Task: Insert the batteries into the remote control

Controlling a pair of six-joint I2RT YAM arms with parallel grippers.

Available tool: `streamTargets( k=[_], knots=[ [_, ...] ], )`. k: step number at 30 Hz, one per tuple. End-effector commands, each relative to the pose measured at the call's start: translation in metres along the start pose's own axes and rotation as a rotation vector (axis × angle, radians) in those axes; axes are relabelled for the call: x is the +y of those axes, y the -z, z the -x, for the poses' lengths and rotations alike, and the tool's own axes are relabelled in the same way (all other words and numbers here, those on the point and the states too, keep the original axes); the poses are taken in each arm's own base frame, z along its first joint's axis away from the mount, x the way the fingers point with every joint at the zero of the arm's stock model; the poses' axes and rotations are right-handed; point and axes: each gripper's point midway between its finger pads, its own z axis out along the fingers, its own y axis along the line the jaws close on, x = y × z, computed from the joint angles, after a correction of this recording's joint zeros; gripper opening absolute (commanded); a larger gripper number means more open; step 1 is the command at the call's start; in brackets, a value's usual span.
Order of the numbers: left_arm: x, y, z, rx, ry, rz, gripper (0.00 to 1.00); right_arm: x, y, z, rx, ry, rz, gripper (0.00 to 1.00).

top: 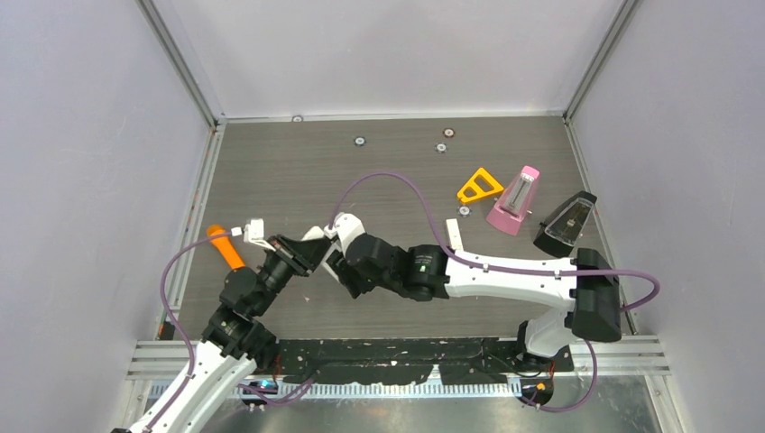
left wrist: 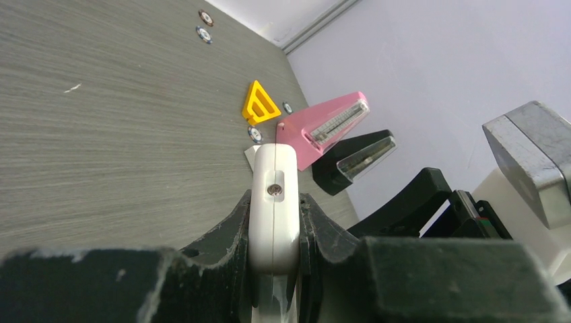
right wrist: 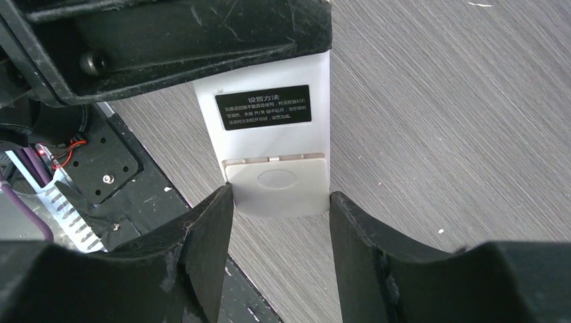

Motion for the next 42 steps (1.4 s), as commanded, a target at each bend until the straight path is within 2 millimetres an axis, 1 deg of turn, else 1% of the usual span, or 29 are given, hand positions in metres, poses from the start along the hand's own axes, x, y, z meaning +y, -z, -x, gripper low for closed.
streamTargets(
  k=[1, 8, 17, 22, 28, 37, 39, 41, 42],
  knots=[
    [-0.045, 0.005, 0.012, 0.002, 0.232, -0.142, 0.0, 0.001, -0.001, 0.03, -0.023, -0.062, -0.012, 0.5],
    [-0.05, 0.004, 0.006, 0.04, 0.401, -0.154, 0.0, 0.007, 0.001, 0.027, 0.066, -0.036, 0.005, 0.53],
    [-0.052, 0.006, 0.01, 0.017, 0.523, -0.179, 0.0, 0.015, 0.002, 0.021, 0.155, -0.043, 0.021, 0.59],
    [-0.05, 0.007, 0.016, -0.016, 0.546, -0.175, 0.0, 0.017, 0.002, 0.016, 0.192, -0.055, 0.024, 0.61],
    [-0.047, 0.008, 0.016, -0.028, 0.579, -0.168, 0.0, 0.017, 0.002, 0.012, 0.215, -0.061, 0.013, 0.65],
    [-0.042, 0.008, 0.016, -0.035, 0.596, -0.15, 0.0, 0.009, 0.003, 0.013, 0.215, -0.06, -0.031, 0.7],
    [-0.041, 0.008, 0.015, -0.034, 0.595, -0.144, 0.0, 0.008, 0.005, 0.017, 0.202, -0.065, -0.037, 0.73],
    [-0.039, 0.008, 0.014, -0.034, 0.592, -0.135, 0.0, 0.007, 0.007, 0.021, 0.19, -0.068, -0.041, 0.77],
    [-0.038, 0.007, 0.013, -0.033, 0.589, -0.132, 0.0, 0.007, 0.008, 0.023, 0.184, -0.071, -0.042, 0.81]
  ],
)
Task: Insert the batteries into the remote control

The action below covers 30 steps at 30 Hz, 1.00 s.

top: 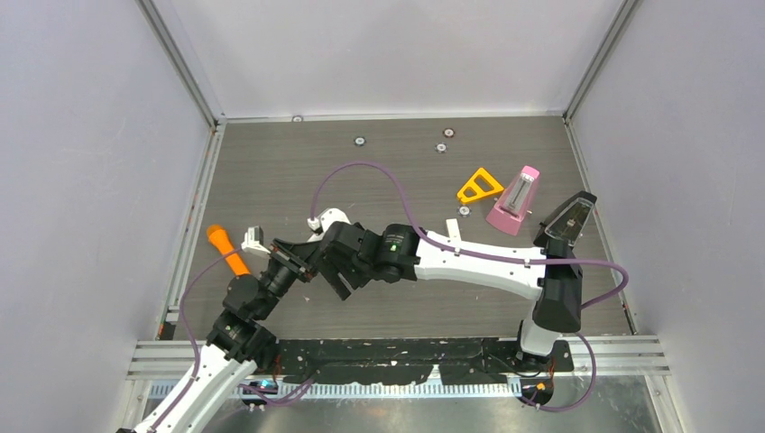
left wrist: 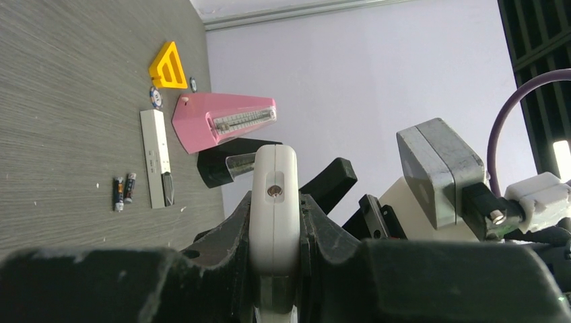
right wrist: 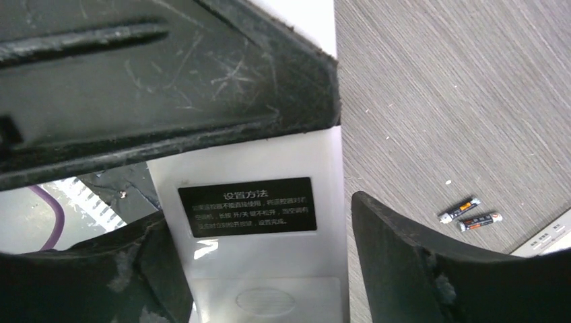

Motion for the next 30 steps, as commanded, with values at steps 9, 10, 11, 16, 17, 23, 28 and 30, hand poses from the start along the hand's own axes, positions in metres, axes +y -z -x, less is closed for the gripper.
streamTargets(
  k=[9, 10, 11, 16, 17, 23, 28, 30],
  knots=[
    [-0.023, 0.001, 0.003, -0.015, -0.003, -0.072, 0.0, 0.005, 0.046, 0.042, -0.18, -0.098, 0.075, 0.96],
    [-0.022, 0.001, 0.004, -0.016, -0.003, -0.07, 0.0, 0.005, 0.052, 0.044, -0.194, -0.112, 0.09, 0.95],
    [-0.022, 0.001, 0.004, -0.017, -0.004, -0.068, 0.0, 0.007, 0.052, 0.043, -0.197, -0.121, 0.11, 0.95],
    [-0.023, 0.001, 0.006, -0.03, 0.0, -0.07, 0.0, 0.005, 0.068, 0.044, -0.259, -0.26, 0.202, 0.95],
    [-0.024, 0.001, 0.007, -0.032, 0.003, -0.074, 0.0, 0.006, 0.072, 0.045, -0.272, -0.288, 0.221, 0.95],
    [-0.031, 0.002, 0.008, -0.038, 0.028, -0.097, 0.0, -0.008, 0.086, 0.04, -0.391, -0.616, 0.352, 0.95],
    [-0.035, 0.002, 0.007, -0.032, 0.052, -0.111, 0.0, -0.013, 0.09, 0.043, -0.457, -0.766, 0.402, 0.95],
    [-0.036, 0.001, 0.011, -0.053, 0.06, -0.112, 0.0, -0.012, 0.089, 0.044, -0.464, -0.795, 0.421, 0.97]
  ],
)
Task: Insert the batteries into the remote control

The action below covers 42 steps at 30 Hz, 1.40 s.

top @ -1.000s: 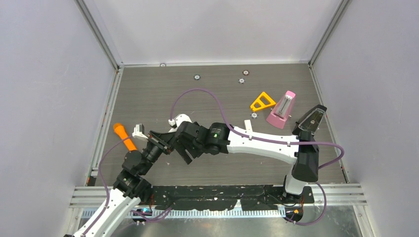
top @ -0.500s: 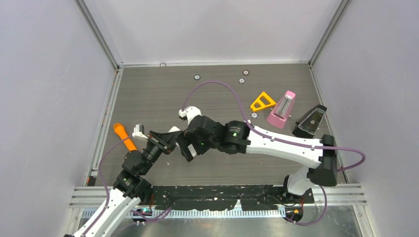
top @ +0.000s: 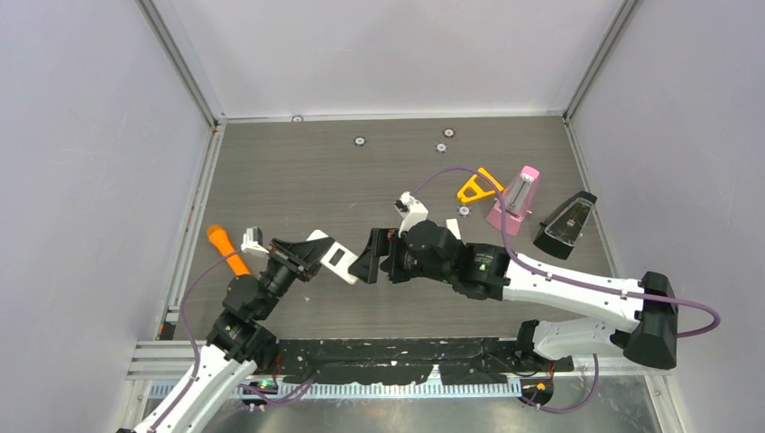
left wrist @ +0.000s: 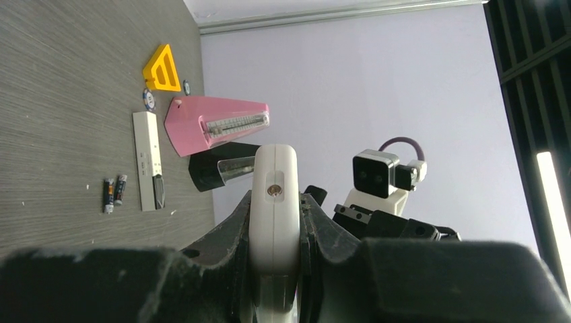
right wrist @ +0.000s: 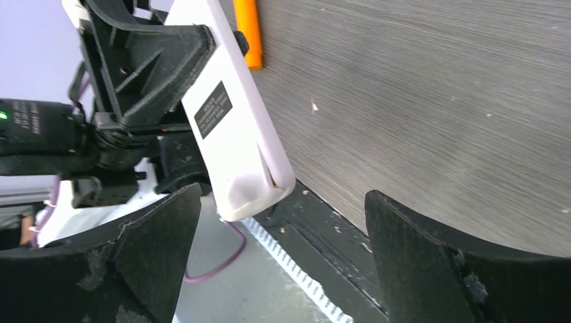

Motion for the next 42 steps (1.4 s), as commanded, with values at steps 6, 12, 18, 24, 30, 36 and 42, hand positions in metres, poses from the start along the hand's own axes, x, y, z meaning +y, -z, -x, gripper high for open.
streamTargets(
  k=[6, 12, 18, 24, 30, 36, 42],
  knots=[
    [-0.037, 0.001, 0.008, -0.034, 0.071, -0.129, 0.0, 0.037, -0.002, 0.02, -0.104, -0.256, 0.185, 0.94],
    [-0.035, 0.002, 0.009, -0.037, 0.131, -0.124, 0.0, 0.032, -0.004, 0.02, -0.144, -0.327, 0.217, 0.74],
    [-0.03, 0.003, 0.01, -0.043, 0.196, -0.125, 0.0, 0.029, -0.006, 0.019, -0.155, -0.366, 0.234, 0.57],
    [-0.028, 0.003, 0.011, -0.043, 0.265, -0.132, 0.0, 0.036, -0.01, 0.016, -0.137, -0.362, 0.271, 0.45],
    [-0.036, 0.004, 0.011, -0.035, 0.277, -0.161, 0.0, 0.038, -0.019, 0.012, -0.119, -0.367, 0.28, 0.32],
    [-0.037, 0.004, 0.01, -0.026, 0.277, -0.169, 0.0, 0.05, -0.029, 0.011, -0.096, -0.36, 0.319, 0.14],
    [-0.039, 0.004, 0.009, -0.018, 0.284, -0.178, 0.0, 0.054, -0.04, 0.006, -0.078, -0.353, 0.329, 0.06]
  ],
)
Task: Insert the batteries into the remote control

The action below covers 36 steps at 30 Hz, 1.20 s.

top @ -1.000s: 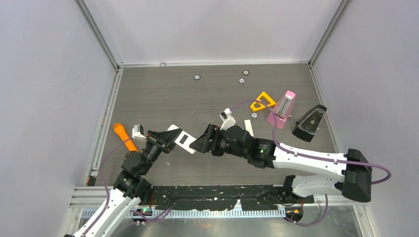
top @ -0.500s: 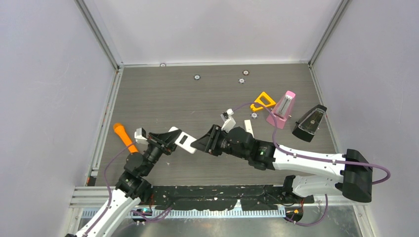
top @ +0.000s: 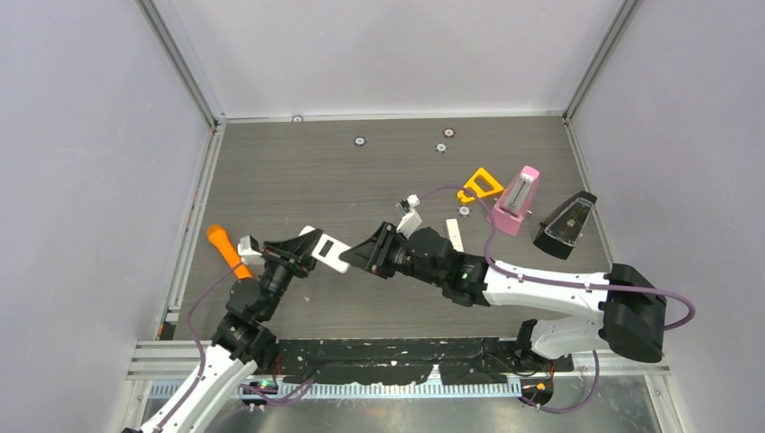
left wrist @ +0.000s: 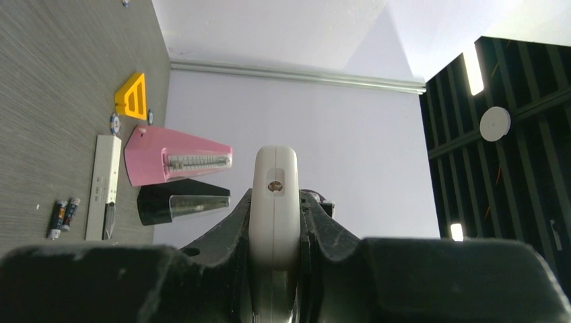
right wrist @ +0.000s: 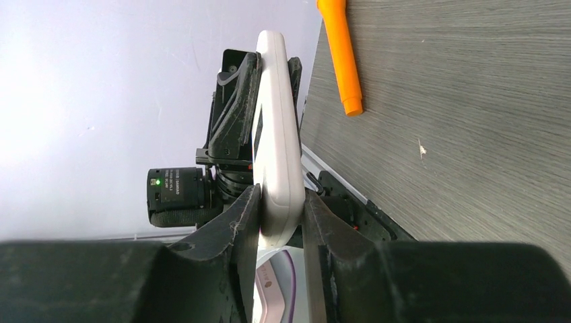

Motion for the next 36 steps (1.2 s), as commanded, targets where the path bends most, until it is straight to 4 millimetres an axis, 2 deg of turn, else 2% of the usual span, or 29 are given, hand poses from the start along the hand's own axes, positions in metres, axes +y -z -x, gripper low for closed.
streamTargets(
  k=[1, 8, 13, 17, 18, 19, 20, 21, 23, 24, 25, 26, 28, 31, 36],
  knots=[
    [-0.039, 0.009, -0.027, 0.135, 0.047, -0.128, 0.0, 0.014, -0.011, -0.016, 0.061, 0.026, 0.047, 0.06],
    [-0.035, 0.011, -0.038, 0.198, 0.001, -0.108, 0.0, 0.01, -0.022, -0.018, 0.068, 0.054, 0.028, 0.05],
    [-0.029, 0.013, -0.044, 0.23, -0.094, -0.096, 0.0, 0.012, -0.027, -0.015, 0.06, 0.055, 0.004, 0.05],
    [-0.024, 0.014, -0.042, 0.215, -0.176, -0.089, 0.0, 0.012, -0.02, -0.011, 0.052, 0.062, -0.02, 0.1],
    [-0.023, 0.014, -0.04, 0.207, -0.2, -0.082, 0.0, 0.007, -0.017, -0.01, 0.045, 0.066, -0.04, 0.12],
    [-0.021, 0.014, -0.039, 0.198, -0.224, -0.07, 0.0, 0.012, -0.011, -0.007, 0.035, 0.071, -0.028, 0.14],
    [-0.019, 0.014, -0.037, 0.188, -0.251, -0.061, 0.0, 0.007, -0.008, -0.006, 0.027, 0.075, -0.039, 0.19],
    [-0.018, 0.013, -0.035, 0.178, -0.267, -0.055, 0.0, 0.014, -0.001, -0.003, 0.017, 0.082, -0.017, 0.22],
    [-0.016, 0.013, -0.033, 0.17, -0.299, -0.045, 0.0, 0.019, 0.008, 0.0, 0.01, 0.107, 0.005, 0.36],
    [-0.014, 0.013, -0.033, 0.17, -0.313, -0.036, 0.0, 0.019, 0.011, 0.0, 0.012, 0.118, 0.008, 0.48],
    [-0.015, 0.013, -0.033, 0.172, -0.331, -0.035, 0.0, 0.025, 0.017, 0.002, 0.009, 0.146, 0.03, 0.54],
    [-0.014, 0.013, -0.034, 0.177, -0.346, -0.029, 0.0, 0.027, 0.02, 0.002, 0.011, 0.16, 0.04, 0.66],
    [-0.016, 0.014, -0.036, 0.189, -0.381, -0.027, 0.0, 0.033, 0.026, 0.001, 0.03, 0.218, 0.056, 0.76],
    [-0.017, 0.016, -0.04, 0.215, -0.419, -0.017, 0.0, 0.038, 0.034, -0.003, 0.064, 0.265, 0.069, 0.82],
    [-0.028, 0.022, -0.054, 0.29, -0.459, -0.054, 0.0, 0.041, 0.051, -0.018, 0.16, 0.368, 0.113, 0.83]
  ],
)
